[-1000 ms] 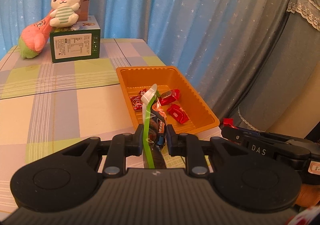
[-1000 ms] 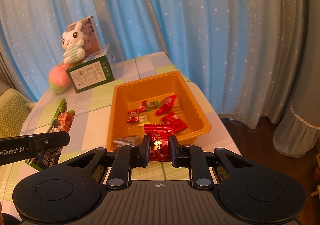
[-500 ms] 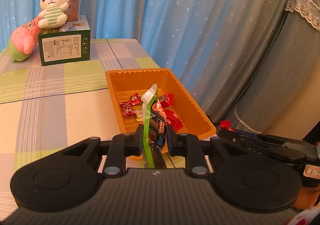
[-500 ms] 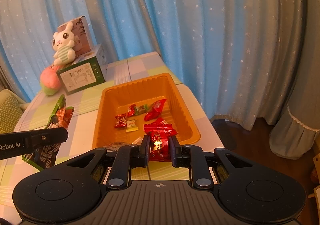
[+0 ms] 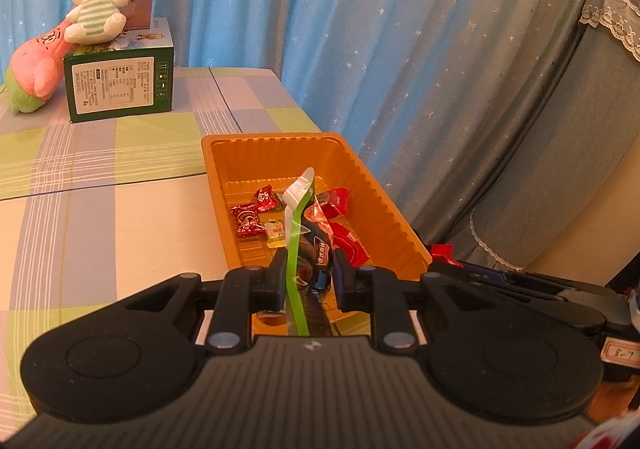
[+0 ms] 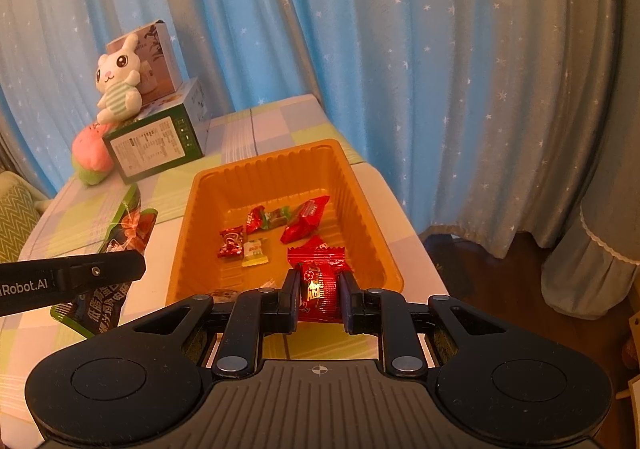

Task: Organize snacks
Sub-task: 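Carry the green packet and red candy over the orange tray with both grippers, then open the left gripper over the tray while the right releases the red candy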

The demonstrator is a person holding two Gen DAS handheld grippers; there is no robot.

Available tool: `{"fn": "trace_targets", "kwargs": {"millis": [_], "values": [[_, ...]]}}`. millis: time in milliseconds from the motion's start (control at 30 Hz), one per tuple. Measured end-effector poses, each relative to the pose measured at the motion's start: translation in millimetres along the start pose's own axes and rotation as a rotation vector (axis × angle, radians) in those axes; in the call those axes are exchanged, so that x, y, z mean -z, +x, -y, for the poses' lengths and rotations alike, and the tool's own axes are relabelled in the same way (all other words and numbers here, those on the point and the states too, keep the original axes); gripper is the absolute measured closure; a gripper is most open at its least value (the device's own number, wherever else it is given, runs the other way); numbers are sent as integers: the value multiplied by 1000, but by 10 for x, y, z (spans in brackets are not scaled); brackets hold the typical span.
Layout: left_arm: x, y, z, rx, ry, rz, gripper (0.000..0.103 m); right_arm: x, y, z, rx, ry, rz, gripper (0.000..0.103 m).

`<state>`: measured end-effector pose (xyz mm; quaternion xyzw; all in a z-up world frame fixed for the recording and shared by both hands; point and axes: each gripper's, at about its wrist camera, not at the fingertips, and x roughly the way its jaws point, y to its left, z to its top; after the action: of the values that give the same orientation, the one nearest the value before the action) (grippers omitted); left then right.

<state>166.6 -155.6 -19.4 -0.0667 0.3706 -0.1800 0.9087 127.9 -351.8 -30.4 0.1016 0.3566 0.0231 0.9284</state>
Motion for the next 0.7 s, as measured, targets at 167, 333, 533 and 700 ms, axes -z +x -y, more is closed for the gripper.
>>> {"fn": "trace_targets", "kwargs": {"millis": [167, 333, 533, 700], "values": [[-36, 104, -5, 2, -5, -5, 83, -47, 123, -13, -8, -15, -15, 82], [-83, 217, -22, 3, -15, -12, 83, -84, 232, -22, -12, -29, -27, 82], [-164, 355, -33, 9, -20, -17, 83, -155, 371, -11, -8, -44, -35, 82], [-222, 460, -51, 8, -18, -20, 83, -213, 488, 24, -4, -43, -42, 82]]}}
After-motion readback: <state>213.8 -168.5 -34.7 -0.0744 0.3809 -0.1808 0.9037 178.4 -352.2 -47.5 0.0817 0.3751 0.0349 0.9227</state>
